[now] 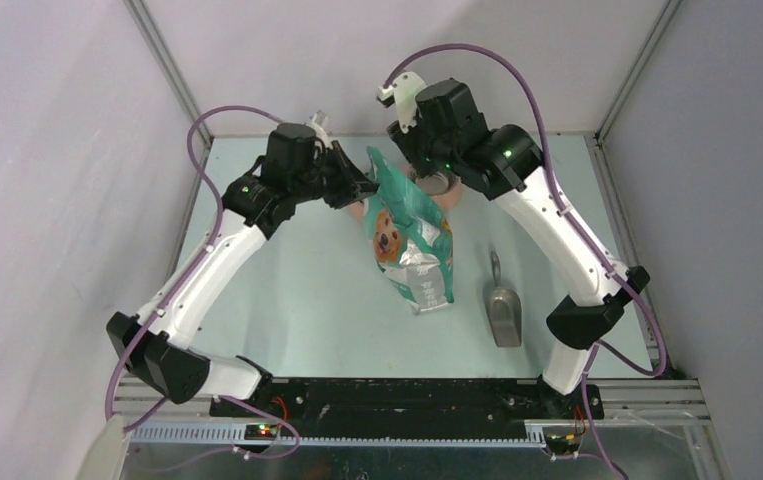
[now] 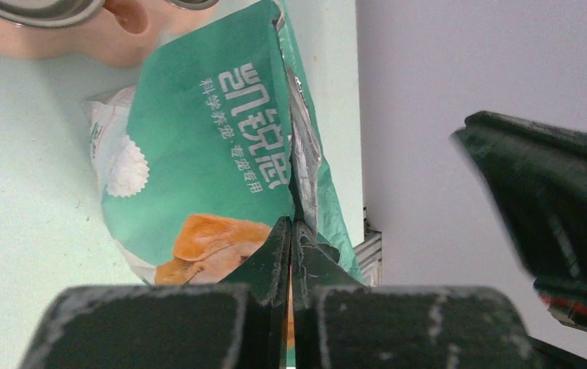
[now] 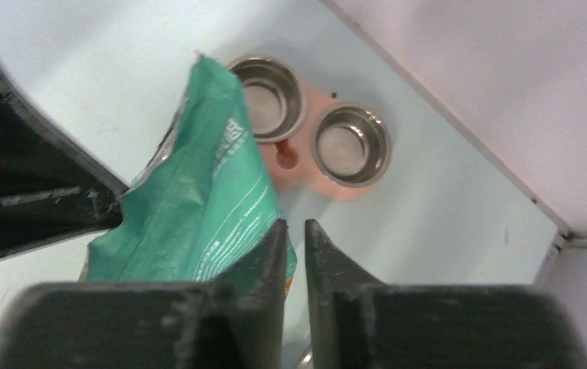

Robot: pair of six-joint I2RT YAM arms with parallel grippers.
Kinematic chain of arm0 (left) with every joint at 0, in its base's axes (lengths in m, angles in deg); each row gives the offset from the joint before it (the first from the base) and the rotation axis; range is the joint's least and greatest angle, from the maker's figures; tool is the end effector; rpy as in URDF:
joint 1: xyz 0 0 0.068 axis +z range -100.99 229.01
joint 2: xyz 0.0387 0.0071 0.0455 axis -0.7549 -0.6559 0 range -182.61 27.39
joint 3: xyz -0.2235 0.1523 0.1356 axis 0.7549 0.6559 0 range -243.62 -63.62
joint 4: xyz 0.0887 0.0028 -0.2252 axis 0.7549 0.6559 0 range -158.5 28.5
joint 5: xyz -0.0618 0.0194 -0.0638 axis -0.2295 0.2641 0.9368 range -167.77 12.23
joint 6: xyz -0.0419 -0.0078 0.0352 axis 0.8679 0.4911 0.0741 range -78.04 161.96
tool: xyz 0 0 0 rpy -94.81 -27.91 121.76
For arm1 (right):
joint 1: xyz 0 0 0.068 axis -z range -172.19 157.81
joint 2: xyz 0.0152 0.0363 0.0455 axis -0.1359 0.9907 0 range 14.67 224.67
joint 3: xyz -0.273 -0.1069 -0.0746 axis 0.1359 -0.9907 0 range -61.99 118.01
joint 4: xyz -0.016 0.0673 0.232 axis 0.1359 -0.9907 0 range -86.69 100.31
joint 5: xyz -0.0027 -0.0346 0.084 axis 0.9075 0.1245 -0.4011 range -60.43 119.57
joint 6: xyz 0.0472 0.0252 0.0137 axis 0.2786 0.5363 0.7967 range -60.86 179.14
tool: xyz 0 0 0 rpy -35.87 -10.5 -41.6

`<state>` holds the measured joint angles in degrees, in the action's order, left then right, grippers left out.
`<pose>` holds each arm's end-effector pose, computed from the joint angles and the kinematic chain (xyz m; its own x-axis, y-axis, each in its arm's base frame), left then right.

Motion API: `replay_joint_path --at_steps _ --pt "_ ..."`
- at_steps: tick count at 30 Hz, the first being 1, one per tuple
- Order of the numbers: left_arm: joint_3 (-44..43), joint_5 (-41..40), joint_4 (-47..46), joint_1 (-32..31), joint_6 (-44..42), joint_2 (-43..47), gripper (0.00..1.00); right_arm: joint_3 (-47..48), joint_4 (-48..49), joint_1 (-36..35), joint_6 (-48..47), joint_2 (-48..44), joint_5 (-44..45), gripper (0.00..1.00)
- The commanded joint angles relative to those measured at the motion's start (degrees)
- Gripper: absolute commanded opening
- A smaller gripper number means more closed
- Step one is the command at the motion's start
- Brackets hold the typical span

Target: Serve the pet food

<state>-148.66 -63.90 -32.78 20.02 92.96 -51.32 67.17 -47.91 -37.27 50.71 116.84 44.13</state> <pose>0.2360 -0.1412 0.4325 -0.7779 -0.4316 -0.4567 0.0773 0.6556 -0.7511 0.2531 0.2405 0.4995 -0.2840 -0.4857 -0.8267 -0.5814 0.7728 -0.2544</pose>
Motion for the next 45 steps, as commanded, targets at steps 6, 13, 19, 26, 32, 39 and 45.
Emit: replay_joint_path --at_steps 6,13,19,26,32,39,45 --pt "2.74 7.32 -6.77 0.34 0.46 -0.38 0.0 4.48 -1.94 1.32 14.62 1.52 -22.58 0.49" --pt "4.1 9.15 -8.68 0.34 0.65 -0.1 0.0 4.29 -2.56 2.95 17.55 3.99 -24.46 0.51" --pt "3.31 9.08 -8.97 0.25 0.51 -0.57 0.0 1.78 -3.57 3.07 17.63 4.06 -24.66 0.49" --pt "2.87 8.95 -9.21 0.04 0.16 -0.78 0.0 -0.64 -4.61 2.82 16.29 2.29 -23.71 0.38" --pt "2.43 9.15 -9.83 -0.56 -0.39 -0.86 0.0 -2.57 -5.49 1.72 13.67 1.68 -19.13 0.28" --pt "2.25 8.15 -8.9 -0.8 -1.19 -1.16 0.0 0.16 -4.55 1.46 9.42 3.13 -11.1 0.0" --pt "0.13 3.75 -5.74 -0.8 -5.03 -3.08 0.0 2.07 -1.4 -2.57 -6.78 1.59 -4.52 0.0"
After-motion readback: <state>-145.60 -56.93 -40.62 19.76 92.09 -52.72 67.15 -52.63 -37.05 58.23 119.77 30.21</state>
